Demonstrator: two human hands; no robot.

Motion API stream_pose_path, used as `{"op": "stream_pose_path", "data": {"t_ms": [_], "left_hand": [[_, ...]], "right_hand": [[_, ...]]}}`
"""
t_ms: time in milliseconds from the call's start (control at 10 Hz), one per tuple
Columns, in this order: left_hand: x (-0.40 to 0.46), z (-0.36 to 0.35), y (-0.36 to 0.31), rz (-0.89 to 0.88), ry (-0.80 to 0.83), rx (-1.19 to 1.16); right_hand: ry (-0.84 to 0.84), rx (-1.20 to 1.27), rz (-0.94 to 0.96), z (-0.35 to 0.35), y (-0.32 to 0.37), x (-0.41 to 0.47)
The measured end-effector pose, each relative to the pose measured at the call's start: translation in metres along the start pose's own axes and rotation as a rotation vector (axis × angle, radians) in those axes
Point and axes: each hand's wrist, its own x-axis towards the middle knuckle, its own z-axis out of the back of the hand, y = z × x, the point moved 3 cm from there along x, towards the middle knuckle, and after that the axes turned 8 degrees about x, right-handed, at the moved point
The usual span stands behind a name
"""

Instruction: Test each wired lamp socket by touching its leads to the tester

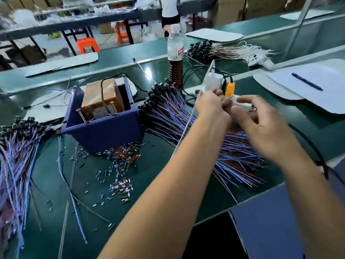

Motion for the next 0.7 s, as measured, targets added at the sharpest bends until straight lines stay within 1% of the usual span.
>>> {"op": "stream_pose_path", "data": {"t_ms": [100,200,300,400,500,600,700], "left_hand": [[-0.001,0.013,-0.036,-0.185,-0.13,0.051],[-0.001,0.033,-0.064,-0.399,-0.297,0.369],[-0.002,0.055,-0.086,-0.662,-0.502,0.949],[-0.004,0.076,-0.098,-0.751,-0.652,1.456],[-0.011,0.085,-0.095,-0.781,-0.677,1.889],[-0.028,0.091,-0.087,-0.872,-0.561,2.021],[-0.059,0.109,-0.084,-1.123,-0.365,1.844]], "right_hand": [[0.027,0.039,0.08,-0.008,0.005,0.0],[-0.071,-0.095,0.182,-0.009,0.009,0.006],[-0.075,-0.236,0.201,-0.02,0.007,0.015],[-0.059,-0.363,0.195,-0.04,0.001,0.021],[-0.027,-0.418,0.181,-0.058,-0.009,0.021],[-0.016,-0.444,0.153,-0.069,-0.011,0.015],[-0.105,-0.329,0.192,-0.066,0.003,0.009]]}}
